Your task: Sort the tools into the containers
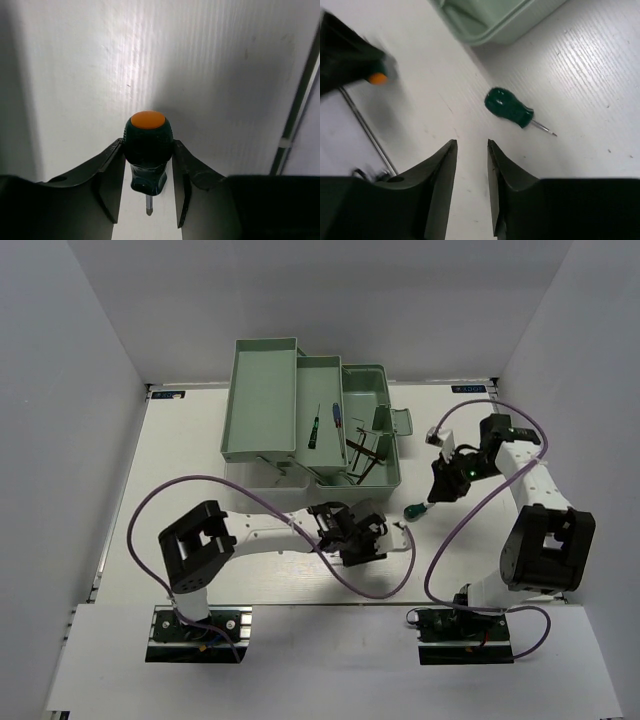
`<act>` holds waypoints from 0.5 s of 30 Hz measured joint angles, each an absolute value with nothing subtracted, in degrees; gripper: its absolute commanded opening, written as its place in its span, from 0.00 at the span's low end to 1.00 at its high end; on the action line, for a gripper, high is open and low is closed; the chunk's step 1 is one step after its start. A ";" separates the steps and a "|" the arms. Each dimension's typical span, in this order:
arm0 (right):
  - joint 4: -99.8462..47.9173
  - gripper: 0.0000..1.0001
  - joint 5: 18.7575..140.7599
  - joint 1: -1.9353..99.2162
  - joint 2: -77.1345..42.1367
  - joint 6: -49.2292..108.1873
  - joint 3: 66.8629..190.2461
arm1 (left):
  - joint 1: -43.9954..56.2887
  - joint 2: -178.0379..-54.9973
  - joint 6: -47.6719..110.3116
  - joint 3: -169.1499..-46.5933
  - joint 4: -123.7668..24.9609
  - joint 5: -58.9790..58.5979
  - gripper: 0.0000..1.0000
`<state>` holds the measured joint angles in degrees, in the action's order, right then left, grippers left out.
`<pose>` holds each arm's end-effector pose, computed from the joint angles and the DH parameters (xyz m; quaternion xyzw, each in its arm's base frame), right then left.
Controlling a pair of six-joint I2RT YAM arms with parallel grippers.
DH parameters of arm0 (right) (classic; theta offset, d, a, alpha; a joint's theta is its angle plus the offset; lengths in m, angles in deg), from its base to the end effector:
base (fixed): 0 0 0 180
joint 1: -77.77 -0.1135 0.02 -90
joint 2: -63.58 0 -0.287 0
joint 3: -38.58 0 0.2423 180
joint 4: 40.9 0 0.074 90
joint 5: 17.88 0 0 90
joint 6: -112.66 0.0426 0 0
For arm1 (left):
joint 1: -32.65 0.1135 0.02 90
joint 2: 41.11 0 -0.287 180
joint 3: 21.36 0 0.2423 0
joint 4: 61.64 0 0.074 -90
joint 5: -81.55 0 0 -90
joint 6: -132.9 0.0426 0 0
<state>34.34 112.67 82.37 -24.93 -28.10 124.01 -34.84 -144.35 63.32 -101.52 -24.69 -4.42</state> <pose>0.2774 0.0055 0.2832 -0.3983 0.8447 0.2609 0.2447 0.1377 -0.3400 0.1970 0.6766 0.6887 -0.1343 0.2233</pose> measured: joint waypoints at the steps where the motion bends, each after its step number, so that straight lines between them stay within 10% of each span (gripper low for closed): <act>1: 34.13 0.38 111.84 82.48 -23.92 -31.49 122.17 | -34.79 -143.63 62.54 -102.81 -23.88 -4.57 0.00; 9: 35.09 0.67 108.21 83.37 -23.55 -64.27 111.38 | -31.32 -134.17 55.81 -124.65 -22.35 -15.41 0.00; 10: 35.22 0.87 108.32 83.37 -24.58 -65.82 112.08 | -29.90 -133.42 55.04 -128.17 -22.48 -18.45 0.00; 15: 35.44 0.91 109.72 83.31 -29.34 -70.48 117.26 | -17.46 -133.12 49.51 -140.56 -21.52 -29.69 0.00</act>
